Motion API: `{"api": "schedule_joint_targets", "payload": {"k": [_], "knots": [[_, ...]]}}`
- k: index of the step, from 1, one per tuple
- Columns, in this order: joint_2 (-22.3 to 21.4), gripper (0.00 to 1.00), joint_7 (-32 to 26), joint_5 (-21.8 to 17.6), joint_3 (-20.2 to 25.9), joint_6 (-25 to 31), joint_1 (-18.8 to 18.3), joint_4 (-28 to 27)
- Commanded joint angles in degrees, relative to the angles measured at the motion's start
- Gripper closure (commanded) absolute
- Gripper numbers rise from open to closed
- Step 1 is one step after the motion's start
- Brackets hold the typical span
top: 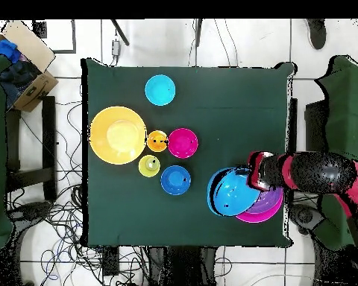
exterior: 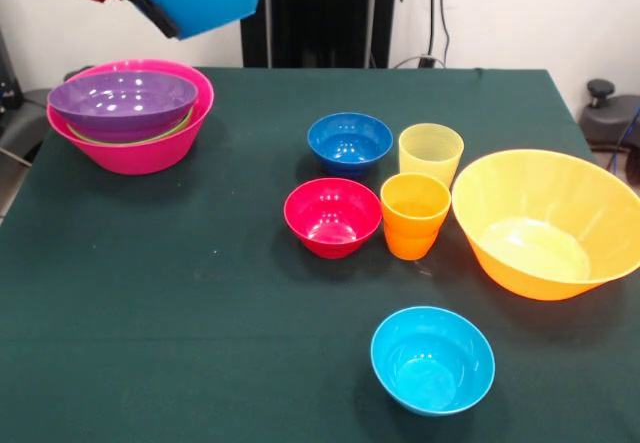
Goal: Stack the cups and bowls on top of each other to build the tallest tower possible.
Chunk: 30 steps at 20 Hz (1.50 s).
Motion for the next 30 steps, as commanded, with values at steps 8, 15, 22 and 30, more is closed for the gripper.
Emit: {"api": "schedule_joint_targets", "payload": {"k": [8, 15, 22, 30], "knots": [[2.02, 1.00, -15.61, -10.06, 0.48, 2.31, 3.17, -13.82], [3.73, 1.00, -18.73, -10.75, 1.59, 3.15, 2.71, -16.85], [2.59, 1.00, -16.55, -12.46, 1.81, -0.14, 1.08, -11.58], [1.43, 1.00, -13.88, -16.01, 0.65, -2.12, 1.77, -9.50]]}}
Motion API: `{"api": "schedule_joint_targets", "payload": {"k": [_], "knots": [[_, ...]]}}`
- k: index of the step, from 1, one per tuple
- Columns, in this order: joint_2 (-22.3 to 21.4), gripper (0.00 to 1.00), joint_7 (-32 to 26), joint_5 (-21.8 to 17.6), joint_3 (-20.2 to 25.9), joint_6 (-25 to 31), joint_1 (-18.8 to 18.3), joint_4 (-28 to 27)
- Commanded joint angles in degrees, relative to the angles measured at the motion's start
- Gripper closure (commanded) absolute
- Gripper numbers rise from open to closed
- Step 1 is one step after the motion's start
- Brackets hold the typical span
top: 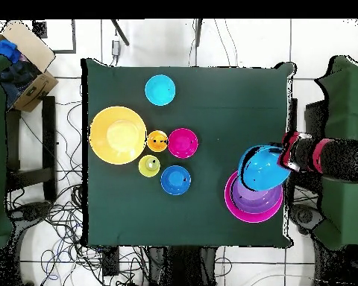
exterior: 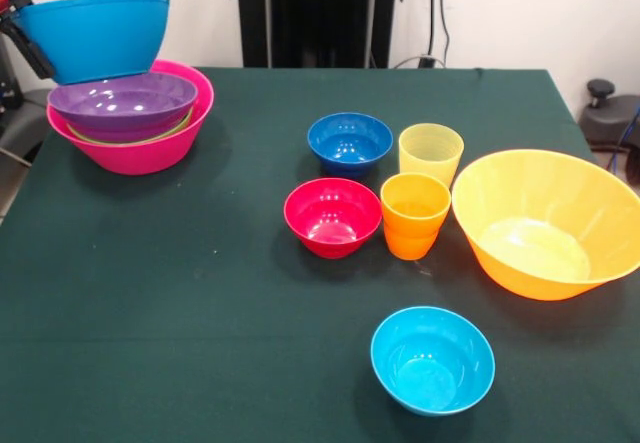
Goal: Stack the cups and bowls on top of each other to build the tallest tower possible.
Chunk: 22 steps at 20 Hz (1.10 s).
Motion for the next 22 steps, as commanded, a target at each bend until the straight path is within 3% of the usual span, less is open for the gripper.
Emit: {"api": "schedule_joint_targets", "payload": {"k": [1, 7, 22], "knots": [[-0.51, 1.00, -12.14, -6.92, -1.51, -2.14, 3.19, 2.17], [1.06, 1.00, -11.57, -8.63, -1.98, -2.54, 3.06, 2.47], [0.60, 1.00, -8.68, -8.50, -1.59, -3.38, 2.29, 5.03]]}}
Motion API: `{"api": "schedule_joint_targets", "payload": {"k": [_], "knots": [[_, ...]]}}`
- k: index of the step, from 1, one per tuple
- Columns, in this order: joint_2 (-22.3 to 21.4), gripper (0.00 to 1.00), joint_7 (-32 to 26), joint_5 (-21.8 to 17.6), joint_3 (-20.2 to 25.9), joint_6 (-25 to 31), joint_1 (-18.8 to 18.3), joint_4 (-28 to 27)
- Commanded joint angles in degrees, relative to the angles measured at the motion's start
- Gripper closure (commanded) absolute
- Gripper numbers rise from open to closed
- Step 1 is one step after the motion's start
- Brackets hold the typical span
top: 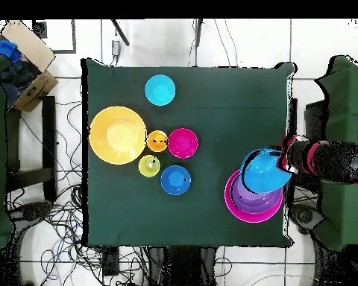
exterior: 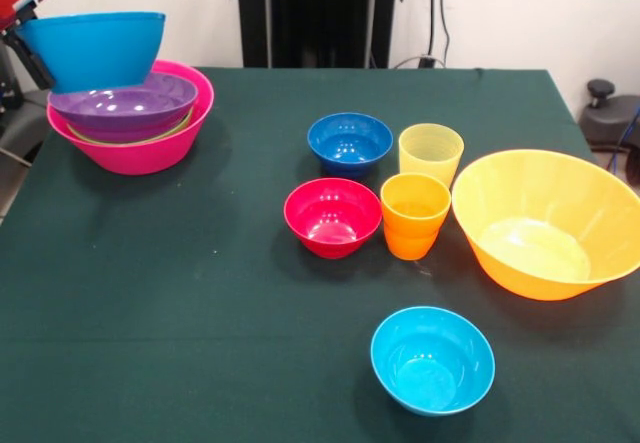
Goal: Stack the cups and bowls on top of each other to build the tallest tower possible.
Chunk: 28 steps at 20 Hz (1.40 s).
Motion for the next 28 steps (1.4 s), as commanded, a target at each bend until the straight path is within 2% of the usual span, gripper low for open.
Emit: {"api": "schedule_joint_targets", "payload": {"k": [1, 6, 12, 23, 24, 28], "knots": [[0.44, 1.00, -8.37, -4.06, -1.52, -3.53, 1.98, 4.88], [0.51, 1.00, -6.62, -4.94, -1.65, -6.21, 1.80, 6.85], [4.29, 1.00, -9.75, -5.77, -2.87, -8.41, 0.37, 6.23], [5.08, 1.00, -11.05, -6.47, -3.00, -8.47, -0.22, 5.16], [4.62, 1.00, -10.90, -6.85, -3.11, -8.27, 0.06, 5.27], [0.55, 1.00, -8.93, -12.91, -6.58, -6.81, 4.32, 4.26]]}}
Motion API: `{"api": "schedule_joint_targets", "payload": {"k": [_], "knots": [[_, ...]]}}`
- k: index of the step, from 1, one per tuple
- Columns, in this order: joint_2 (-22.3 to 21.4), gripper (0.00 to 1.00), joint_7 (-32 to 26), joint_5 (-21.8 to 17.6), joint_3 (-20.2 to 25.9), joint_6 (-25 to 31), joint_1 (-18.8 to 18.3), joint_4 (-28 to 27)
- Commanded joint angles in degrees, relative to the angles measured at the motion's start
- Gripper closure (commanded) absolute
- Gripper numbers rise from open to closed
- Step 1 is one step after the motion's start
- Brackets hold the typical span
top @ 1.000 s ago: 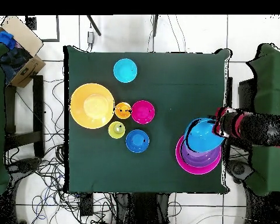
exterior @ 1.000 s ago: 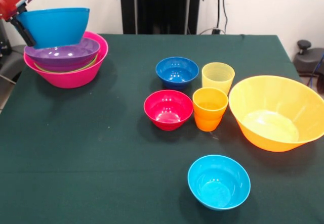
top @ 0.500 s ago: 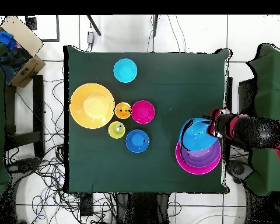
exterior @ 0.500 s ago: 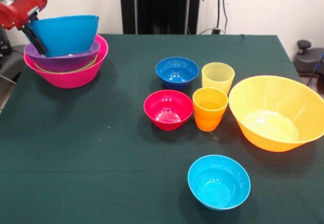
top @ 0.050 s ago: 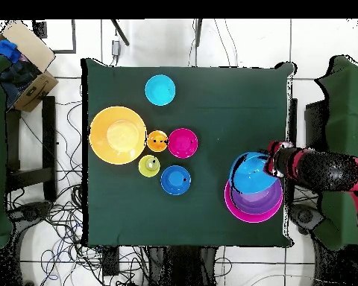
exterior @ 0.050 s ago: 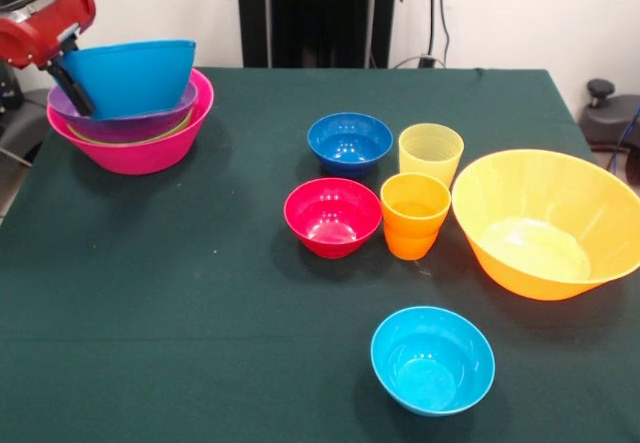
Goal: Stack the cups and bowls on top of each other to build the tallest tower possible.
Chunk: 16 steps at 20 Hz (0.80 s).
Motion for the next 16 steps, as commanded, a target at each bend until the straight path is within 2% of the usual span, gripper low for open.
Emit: {"api": "schedule_joint_targets", "payload": {"k": [1, 11, 14, 16], "knots": [[-3.90, 1.00, -8.24, -11.00, -6.44, -0.24, 6.23, 0.30], [-4.72, 1.00, -3.55, -15.85, -10.07, -1.39, 9.99, 0.02], [-3.96, 1.00, -3.64, -15.61, -10.68, -1.65, 9.97, -0.66], [-3.31, 1.00, -4.51, -13.99, -10.31, -1.22, 9.11, -0.92]]}}
